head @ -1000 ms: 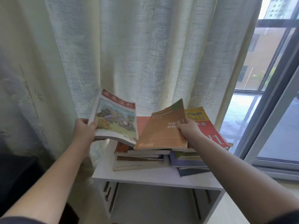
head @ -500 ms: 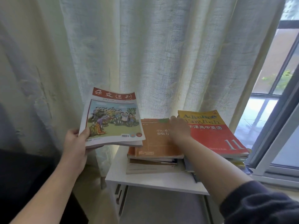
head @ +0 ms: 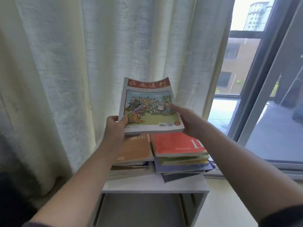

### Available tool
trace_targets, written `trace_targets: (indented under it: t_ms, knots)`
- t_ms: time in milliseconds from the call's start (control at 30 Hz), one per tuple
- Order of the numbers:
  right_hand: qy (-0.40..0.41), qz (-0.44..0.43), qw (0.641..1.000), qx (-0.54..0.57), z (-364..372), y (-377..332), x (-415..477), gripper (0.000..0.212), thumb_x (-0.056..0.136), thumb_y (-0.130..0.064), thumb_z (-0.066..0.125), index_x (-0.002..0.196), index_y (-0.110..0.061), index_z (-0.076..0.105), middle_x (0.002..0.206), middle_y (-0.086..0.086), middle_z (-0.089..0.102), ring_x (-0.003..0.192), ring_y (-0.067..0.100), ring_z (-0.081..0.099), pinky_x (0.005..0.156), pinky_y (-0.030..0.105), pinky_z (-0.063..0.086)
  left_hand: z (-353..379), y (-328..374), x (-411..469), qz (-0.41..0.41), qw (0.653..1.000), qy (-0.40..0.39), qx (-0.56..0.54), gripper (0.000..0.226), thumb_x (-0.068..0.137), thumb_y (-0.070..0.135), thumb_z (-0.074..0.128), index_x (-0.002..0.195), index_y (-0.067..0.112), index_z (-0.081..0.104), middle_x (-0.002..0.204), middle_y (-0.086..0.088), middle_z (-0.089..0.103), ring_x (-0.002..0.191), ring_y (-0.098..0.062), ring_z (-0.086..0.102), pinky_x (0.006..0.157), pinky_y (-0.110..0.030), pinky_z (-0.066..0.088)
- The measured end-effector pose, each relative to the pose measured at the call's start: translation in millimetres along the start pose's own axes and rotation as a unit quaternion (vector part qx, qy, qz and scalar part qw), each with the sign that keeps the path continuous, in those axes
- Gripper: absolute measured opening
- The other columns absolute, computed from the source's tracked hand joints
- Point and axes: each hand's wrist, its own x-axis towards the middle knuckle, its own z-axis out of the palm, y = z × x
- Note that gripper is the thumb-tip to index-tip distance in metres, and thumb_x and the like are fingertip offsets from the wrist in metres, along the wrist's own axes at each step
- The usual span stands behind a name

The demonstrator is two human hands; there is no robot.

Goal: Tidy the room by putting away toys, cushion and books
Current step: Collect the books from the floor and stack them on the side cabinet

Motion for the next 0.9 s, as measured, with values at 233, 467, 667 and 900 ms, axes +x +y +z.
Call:
trace_targets:
  t_ms: [233,467,667,900]
  knots:
    - [0.138,0.029,0.978,-0.151,-67.6,14.1,-13.1,0.031,0.094,-0.007,0.059,0.122,-0.014,0.05,0.105,0.013,0.067,0.074,0.023,0.071,0.063,0.034,0.059,65.9,-37.7,-2.1,-0.07,0.979,-0.06,0.182,0.031,0.098,0.027,0.05,0.116,0.001,0.045,0.091,-0.019,0.064,0.051,-0.023,0.062,0.039,-0.025,0.047]
    - [0.238,0.018,0.928,-0.286,-97.3,34.5,2.0,0.026,0.094,-0.019,0.061,0.118,-0.01,0.06,0.085,0.003,0.067,0.062,0.014,0.064,0.046,0.021,0.051,88.4,-64.2,10.3,-0.034,0.888,-0.081,0.451,0.053,0.098,0.04,0.043,0.135,0.003,0.041,0.127,-0.012,0.056,0.106,-0.029,0.057,0.082,-0.034,0.048]
    - [0.246,0.059,0.874,-0.414,-114.0,56.5,12.0,0.03,0.091,-0.038,0.063,0.094,-0.009,0.067,0.08,0.008,0.07,0.064,0.02,0.06,0.068,0.035,0.055,91.8,-72.5,25.1,-0.074,0.851,-0.094,0.511,0.056,0.092,0.039,0.054,0.131,0.001,0.043,0.123,-0.015,0.058,0.104,-0.032,0.062,0.077,-0.032,0.051]
    - [0.243,0.067,0.855,-0.452,-113.4,55.1,16.0,0.031,0.092,-0.038,0.061,0.096,-0.007,0.067,0.077,0.004,0.066,0.068,0.019,0.06,0.06,0.029,0.049,97.3,-72.6,36.0,-0.21,0.903,-0.116,0.356,0.065,0.081,0.055,0.066,0.119,0.004,0.055,0.108,-0.015,0.065,0.084,-0.028,0.063,0.063,-0.031,0.052]
